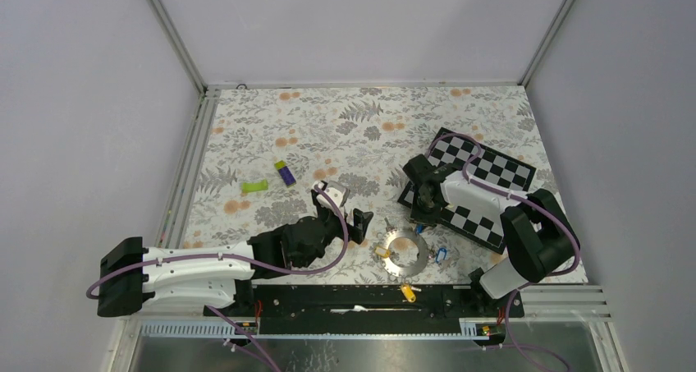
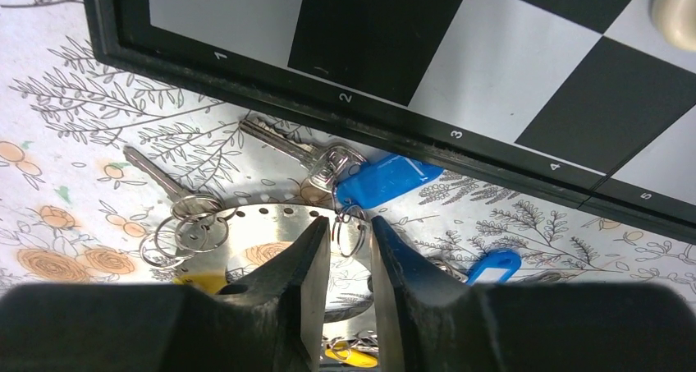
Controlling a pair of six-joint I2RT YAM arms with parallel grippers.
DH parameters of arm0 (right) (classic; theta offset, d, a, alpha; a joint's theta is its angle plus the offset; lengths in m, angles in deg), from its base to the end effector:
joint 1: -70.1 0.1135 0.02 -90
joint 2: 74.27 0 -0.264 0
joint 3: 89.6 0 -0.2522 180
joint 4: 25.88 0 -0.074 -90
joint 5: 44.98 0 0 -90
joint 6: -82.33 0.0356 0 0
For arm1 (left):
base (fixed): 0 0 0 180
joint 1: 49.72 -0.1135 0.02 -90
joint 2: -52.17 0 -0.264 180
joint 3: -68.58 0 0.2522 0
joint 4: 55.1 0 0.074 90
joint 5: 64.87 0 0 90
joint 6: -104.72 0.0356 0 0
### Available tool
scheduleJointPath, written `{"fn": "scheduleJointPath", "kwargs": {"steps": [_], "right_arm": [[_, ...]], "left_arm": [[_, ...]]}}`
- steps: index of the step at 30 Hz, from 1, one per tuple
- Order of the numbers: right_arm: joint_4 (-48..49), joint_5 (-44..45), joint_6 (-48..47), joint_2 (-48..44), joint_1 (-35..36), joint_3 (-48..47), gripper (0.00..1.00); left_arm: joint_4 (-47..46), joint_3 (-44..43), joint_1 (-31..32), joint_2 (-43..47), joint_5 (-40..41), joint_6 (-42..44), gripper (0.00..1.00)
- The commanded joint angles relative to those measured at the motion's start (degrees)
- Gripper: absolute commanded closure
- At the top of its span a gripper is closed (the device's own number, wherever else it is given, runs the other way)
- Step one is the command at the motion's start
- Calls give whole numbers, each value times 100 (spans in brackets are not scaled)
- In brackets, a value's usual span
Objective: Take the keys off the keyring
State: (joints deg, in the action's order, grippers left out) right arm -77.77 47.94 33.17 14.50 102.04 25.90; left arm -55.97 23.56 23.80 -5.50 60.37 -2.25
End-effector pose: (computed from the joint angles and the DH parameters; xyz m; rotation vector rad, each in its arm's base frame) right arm 0.2305 0.1415 0.1674 0.2350 2.9038 0.1500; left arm 0.0838 -0.2107 0.2603 0.4240 1.7266 -0.6089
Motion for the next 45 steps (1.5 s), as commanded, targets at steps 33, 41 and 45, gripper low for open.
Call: {"fn": "scheduleJointPath", "kwargs": {"steps": [33, 41, 45], "right_arm": [[482, -629, -2168, -2517, 76, -146, 100], [840, -2306, -3399, -4153, 70, -224, 100], [887, -3539, -3997, -4576, 71, -507, 100]], "left_arm": [[215, -378, -48, 518, 232, 193, 20], [413, -622, -48, 1315, -8, 436, 19], [495, -853, -43, 1633, -646, 638, 18]]}}
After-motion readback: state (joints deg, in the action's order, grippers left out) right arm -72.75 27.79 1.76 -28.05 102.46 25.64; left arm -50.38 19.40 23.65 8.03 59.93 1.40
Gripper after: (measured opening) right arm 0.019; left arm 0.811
